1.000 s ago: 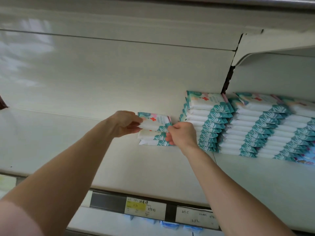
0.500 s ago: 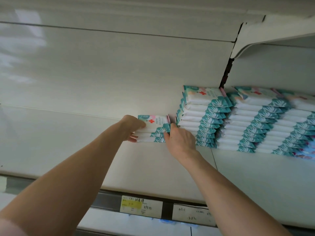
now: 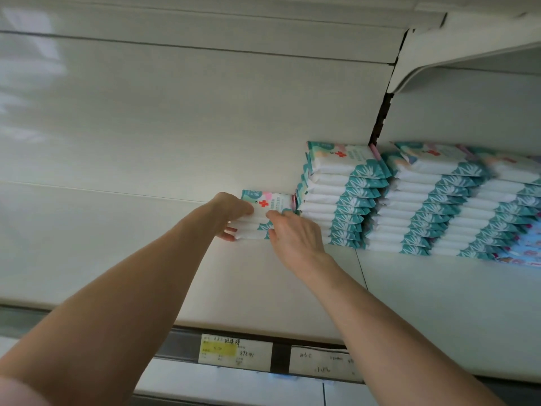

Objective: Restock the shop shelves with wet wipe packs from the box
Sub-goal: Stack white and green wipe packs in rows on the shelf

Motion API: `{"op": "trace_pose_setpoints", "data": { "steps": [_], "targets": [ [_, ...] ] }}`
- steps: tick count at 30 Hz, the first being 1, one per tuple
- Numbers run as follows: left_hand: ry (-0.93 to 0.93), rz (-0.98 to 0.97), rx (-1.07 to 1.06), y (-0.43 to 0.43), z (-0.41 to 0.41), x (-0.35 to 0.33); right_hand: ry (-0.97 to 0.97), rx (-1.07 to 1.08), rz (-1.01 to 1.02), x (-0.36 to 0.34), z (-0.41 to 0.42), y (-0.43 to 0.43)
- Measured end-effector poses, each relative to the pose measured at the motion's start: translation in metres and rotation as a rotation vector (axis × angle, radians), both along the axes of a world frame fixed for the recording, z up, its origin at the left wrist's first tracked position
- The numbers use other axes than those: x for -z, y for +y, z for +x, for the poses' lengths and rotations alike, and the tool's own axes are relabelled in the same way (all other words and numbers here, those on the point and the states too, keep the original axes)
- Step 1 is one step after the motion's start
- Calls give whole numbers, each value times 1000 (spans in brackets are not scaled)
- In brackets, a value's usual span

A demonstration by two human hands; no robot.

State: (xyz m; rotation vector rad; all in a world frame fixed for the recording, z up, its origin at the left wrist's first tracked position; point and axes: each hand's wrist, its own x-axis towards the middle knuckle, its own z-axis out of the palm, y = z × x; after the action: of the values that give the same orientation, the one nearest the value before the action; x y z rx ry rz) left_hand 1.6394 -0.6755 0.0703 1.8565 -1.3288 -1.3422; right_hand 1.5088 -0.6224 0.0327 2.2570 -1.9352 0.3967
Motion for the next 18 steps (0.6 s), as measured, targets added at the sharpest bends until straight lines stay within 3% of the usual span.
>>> {"op": "trace_pose_setpoints", "data": {
  "steps": [14,18],
  "targets": [
    [-57,-47,-134,-9,10,17,68,32,-11,-6,2,-11],
    [-374,-80,86,-6,18,33,73,34,-21,-7,2,-11]
  ]
}}
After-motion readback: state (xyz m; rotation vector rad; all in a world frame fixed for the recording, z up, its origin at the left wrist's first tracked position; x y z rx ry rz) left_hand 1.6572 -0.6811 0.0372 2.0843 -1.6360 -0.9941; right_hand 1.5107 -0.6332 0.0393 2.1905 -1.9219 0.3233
